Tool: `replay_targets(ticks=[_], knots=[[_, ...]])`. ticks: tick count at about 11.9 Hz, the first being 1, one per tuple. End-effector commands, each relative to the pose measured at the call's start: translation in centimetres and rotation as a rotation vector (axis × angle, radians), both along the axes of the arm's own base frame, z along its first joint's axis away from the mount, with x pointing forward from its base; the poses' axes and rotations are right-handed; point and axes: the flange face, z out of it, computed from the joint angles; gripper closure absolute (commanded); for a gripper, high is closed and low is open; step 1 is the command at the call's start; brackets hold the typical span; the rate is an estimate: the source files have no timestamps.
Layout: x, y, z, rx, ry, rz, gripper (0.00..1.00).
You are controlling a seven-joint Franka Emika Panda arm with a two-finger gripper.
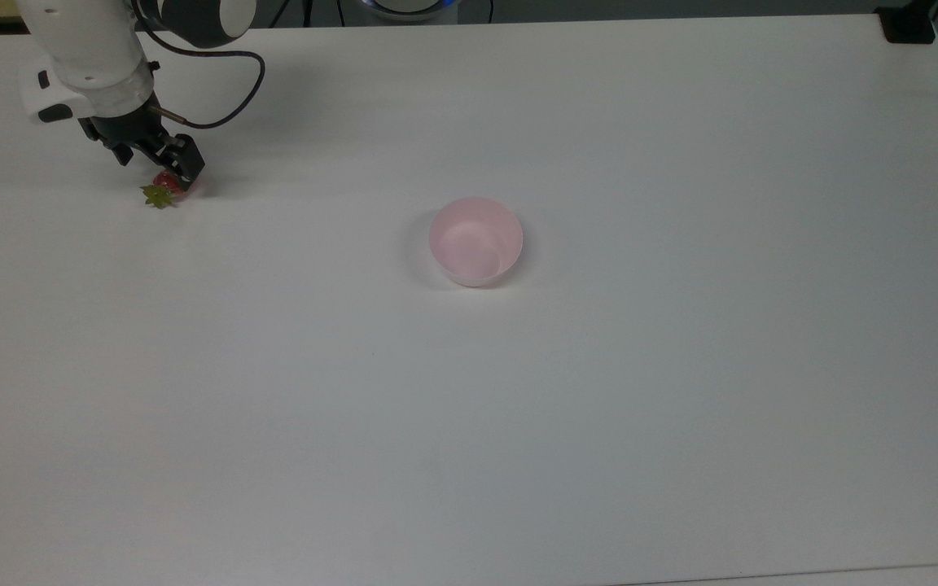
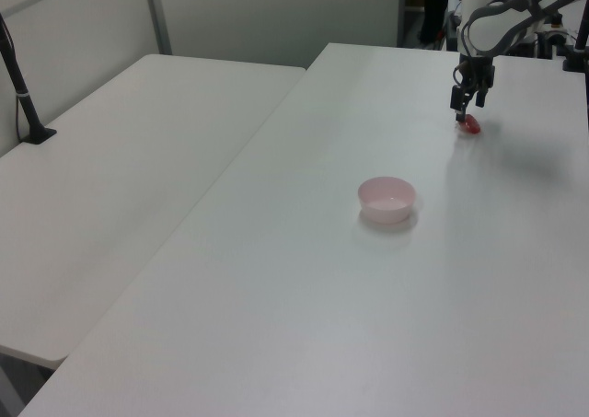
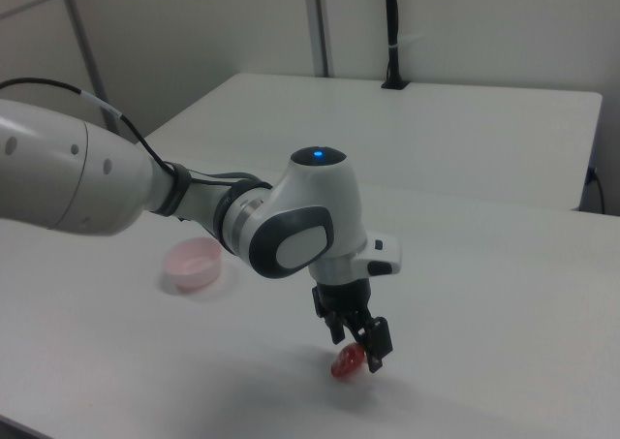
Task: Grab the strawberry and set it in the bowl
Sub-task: 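Close the gripper around the red strawberry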
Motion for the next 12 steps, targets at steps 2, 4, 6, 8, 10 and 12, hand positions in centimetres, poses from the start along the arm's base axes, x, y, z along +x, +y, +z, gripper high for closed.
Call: replay_targets(ticks=[2,4,6,8,10,12], knots=[[0.4,0.8,-2.5,-0.007,0.033,-0.065,0.01],[0.6,1.2,-3.4,-0.002,0.045,-0.065,0.07],[0.6,1.2,-3.3,-0.002,0.044,-0.065,0.49],[1.2,1.4,-2.3,-0.001,0.031,-0.065,0.60],[2.3,3.8,-2.1,0.009,0.025,-0.022,0.62],[3.1,6.0,-1.9,0.013,0.028,0.017,0.62]])
